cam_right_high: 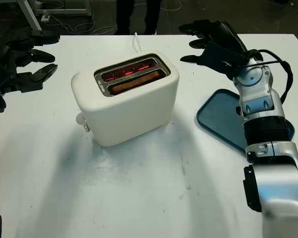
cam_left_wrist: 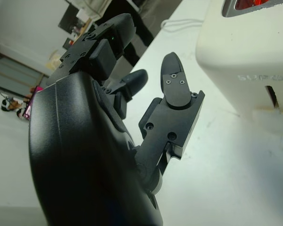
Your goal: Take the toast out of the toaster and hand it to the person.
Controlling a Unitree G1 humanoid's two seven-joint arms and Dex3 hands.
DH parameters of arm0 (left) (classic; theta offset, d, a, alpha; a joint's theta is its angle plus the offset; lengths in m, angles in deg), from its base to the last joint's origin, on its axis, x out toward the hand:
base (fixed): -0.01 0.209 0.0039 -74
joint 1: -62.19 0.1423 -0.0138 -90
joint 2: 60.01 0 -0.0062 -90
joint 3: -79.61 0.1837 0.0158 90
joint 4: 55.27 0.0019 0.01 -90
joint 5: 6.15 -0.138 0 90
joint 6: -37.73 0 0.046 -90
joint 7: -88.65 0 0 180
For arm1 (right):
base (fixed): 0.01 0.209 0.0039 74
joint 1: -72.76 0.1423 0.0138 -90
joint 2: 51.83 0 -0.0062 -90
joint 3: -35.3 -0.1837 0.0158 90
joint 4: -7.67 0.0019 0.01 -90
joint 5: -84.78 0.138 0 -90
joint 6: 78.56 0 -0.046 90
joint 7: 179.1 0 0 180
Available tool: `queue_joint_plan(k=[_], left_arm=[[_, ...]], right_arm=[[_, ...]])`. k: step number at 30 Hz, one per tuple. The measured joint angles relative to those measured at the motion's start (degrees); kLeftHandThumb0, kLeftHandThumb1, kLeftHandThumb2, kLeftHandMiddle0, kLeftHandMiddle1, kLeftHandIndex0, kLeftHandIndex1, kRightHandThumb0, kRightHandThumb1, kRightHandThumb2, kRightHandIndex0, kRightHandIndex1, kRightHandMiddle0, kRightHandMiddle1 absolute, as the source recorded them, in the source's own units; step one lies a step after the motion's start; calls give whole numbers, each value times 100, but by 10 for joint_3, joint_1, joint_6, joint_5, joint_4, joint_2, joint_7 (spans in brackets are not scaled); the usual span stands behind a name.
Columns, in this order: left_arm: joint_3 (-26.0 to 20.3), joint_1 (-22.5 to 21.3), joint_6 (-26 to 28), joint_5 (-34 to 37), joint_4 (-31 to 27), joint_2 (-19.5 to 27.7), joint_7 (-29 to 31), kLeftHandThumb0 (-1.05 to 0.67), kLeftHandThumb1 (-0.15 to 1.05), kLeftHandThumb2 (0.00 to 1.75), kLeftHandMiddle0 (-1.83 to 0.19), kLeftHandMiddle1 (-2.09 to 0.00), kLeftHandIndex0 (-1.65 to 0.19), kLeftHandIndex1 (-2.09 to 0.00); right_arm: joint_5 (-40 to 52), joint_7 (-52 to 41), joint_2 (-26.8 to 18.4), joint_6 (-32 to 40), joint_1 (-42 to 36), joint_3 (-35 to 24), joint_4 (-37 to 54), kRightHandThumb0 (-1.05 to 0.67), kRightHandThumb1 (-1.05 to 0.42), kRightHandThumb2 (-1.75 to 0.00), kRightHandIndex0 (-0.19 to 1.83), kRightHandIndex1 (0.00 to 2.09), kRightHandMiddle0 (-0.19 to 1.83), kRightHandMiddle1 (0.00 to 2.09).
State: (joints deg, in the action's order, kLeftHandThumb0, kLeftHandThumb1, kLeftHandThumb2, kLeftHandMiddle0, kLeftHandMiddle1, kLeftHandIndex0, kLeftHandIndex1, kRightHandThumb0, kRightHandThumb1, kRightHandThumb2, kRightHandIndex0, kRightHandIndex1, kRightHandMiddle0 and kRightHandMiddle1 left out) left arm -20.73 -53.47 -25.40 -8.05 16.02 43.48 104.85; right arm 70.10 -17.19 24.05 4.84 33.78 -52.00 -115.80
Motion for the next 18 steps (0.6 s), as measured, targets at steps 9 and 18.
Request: queue_joint_plan(k=[9,18], left_arm=[[-1,0,0,1,-1,-1,0,-15,68,55,-30,-105,-47,-49],[-2,0,6,1,-3,-3,0,-13,74,62,-27,-105,-44,-52]], right_arm=[[0,0,0,2,0,0,2,-38,-82,0,74,4,64,0],[-5,0,0,6,0,5,7,-38,-82,0,74,3,63,0]])
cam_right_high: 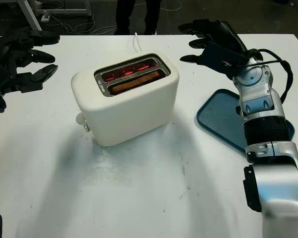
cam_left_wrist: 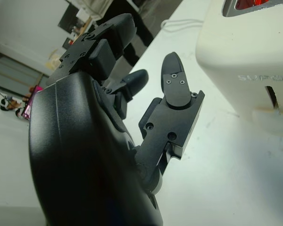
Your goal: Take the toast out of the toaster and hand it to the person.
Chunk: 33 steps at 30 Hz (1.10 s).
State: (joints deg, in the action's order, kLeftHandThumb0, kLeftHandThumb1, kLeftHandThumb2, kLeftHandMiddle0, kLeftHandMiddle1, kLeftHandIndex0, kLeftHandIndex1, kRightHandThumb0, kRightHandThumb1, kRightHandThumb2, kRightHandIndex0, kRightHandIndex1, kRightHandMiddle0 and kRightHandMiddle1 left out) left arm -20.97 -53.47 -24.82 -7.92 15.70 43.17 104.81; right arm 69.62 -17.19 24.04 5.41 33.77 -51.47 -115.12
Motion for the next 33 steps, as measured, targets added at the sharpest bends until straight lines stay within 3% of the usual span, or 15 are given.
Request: queue_joint_plan(k=[7,14,33], left_arm=[[0,0,7,0,-2,0,-1,-19,79,67,-25,-104,-43,-54],[0,0,6,0,-2,-4,0,-14,63,58,-27,-107,-42,-57],[0,0,5,0,-3,-3,4,-11,62,59,-25,-104,-39,-60]], right_arm=[[1,0,0,0,0,0,5,-36,-81,0,72,2,63,0],[4,0,0,5,0,0,6,-30,-81,0,72,1,62,0],[6,-5,0,14,-1,4,6,-27,-81,0,74,2,63,0]])
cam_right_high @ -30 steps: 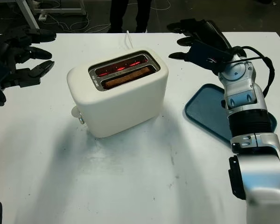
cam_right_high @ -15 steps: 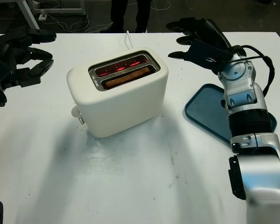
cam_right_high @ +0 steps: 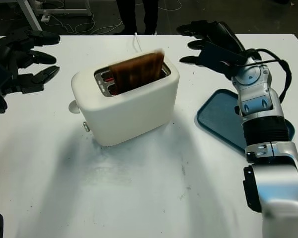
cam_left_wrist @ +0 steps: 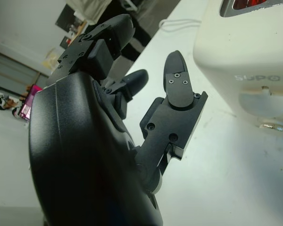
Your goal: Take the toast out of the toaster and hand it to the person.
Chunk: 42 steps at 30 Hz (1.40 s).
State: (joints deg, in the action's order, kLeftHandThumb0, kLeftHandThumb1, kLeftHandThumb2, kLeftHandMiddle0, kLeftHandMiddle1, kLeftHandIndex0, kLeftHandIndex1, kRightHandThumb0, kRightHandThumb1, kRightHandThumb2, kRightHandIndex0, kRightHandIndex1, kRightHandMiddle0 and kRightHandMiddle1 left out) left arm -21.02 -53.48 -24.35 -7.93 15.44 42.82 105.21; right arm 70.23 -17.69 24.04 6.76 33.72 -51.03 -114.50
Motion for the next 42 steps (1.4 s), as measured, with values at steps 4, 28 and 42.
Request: queue_joint_plan(k=[4,28,42], left_arm=[[0,0,-1,0,1,0,0,-11,62,60,-26,-105,-39,-60],[1,0,-2,0,6,0,0,-11,59,65,-26,-110,-37,-67],[0,0,-1,0,4,0,0,-8,62,63,-21,-106,-33,-65]], right_arm=[[-2,0,0,0,0,1,0,-25,-81,0,74,1,63,1],[67,-98,-34,-24,96,-28,102,-16,-61,0,82,5,79,7],[18,-192,-50,-151,127,53,171,-62,-45,0,103,12,96,8]])
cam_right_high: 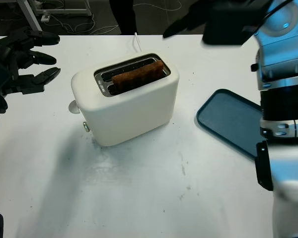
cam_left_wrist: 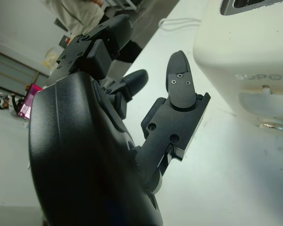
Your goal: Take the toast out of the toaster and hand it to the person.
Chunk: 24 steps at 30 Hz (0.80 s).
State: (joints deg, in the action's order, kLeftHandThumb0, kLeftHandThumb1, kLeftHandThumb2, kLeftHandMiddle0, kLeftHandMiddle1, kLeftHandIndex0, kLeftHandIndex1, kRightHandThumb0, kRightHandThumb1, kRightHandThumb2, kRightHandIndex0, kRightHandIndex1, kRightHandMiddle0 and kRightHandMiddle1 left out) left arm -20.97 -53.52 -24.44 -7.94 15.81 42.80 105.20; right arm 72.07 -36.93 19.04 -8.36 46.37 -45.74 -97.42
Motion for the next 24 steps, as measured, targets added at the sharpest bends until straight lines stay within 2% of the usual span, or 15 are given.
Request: queue_joint_plan(k=[6,11,20,24], left_arm=[[0,0,-1,0,0,0,0,-10,62,61,-23,-105,-35,-66],[0,0,-1,0,-1,0,0,-8,63,61,-23,-104,-34,-65],[0,0,-1,0,-2,0,0,-11,63,60,-25,-103,-35,-65],[0,0,-1,0,-1,0,0,-11,63,60,-26,-103,-35,-65]], right_arm=[[-21,-30,10,3,0,39,48,-63,-38,0,108,16,105,10],[-23,-11,37,-71,-8,53,13,-77,-38,0,112,24,111,10],[-46,8,46,-100,-11,59,-24,-65,-38,0,102,38,110,9],[-54,16,47,-110,-14,59,-36,-56,-38,0,86,62,109,7]])
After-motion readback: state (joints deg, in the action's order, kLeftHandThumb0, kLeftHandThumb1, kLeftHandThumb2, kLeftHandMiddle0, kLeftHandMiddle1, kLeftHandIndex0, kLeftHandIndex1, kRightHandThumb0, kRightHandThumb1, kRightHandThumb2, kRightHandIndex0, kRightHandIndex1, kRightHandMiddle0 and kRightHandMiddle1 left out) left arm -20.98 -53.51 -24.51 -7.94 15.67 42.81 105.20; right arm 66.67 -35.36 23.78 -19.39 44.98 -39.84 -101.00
